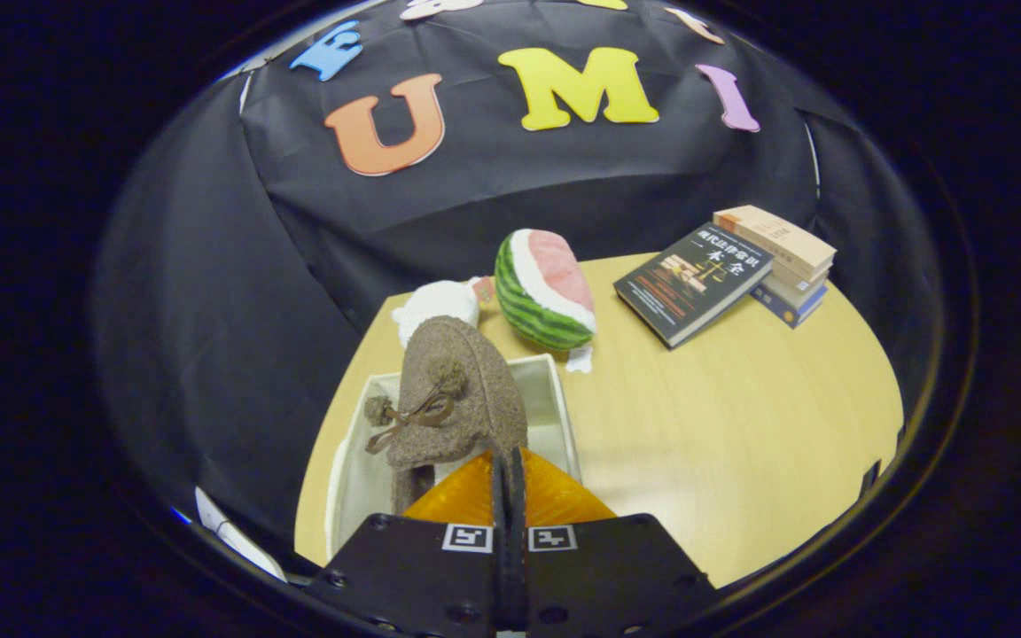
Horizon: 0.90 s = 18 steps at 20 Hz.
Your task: Open the storage box then place both shoes into the box .Put the left shoe in first, then the right shoe, with the right side of both shoes facing outward in a uniform manner.
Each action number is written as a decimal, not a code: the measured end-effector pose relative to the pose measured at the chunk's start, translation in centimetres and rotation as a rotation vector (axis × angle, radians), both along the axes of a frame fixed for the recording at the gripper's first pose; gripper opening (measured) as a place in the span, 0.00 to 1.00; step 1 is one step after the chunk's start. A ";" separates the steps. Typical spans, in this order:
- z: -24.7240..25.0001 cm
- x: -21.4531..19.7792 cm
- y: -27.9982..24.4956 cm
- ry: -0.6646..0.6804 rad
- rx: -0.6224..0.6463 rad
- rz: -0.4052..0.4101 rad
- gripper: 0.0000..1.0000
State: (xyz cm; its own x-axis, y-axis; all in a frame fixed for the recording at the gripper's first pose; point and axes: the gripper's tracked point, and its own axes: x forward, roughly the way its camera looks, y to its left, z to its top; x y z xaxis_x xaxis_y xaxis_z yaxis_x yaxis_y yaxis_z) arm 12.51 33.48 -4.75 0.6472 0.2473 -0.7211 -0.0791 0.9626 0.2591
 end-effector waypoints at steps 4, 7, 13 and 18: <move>-1.9 -0.3 0.0 -0.003 -0.088 -0.012 0.00; -2.6 -0.9 -0.2 -0.020 -0.163 -0.018 0.00; -3.0 -1.4 0.1 -0.001 -0.156 0.006 0.12; -2.2 -1.8 0.3 -0.005 -0.138 0.025 0.29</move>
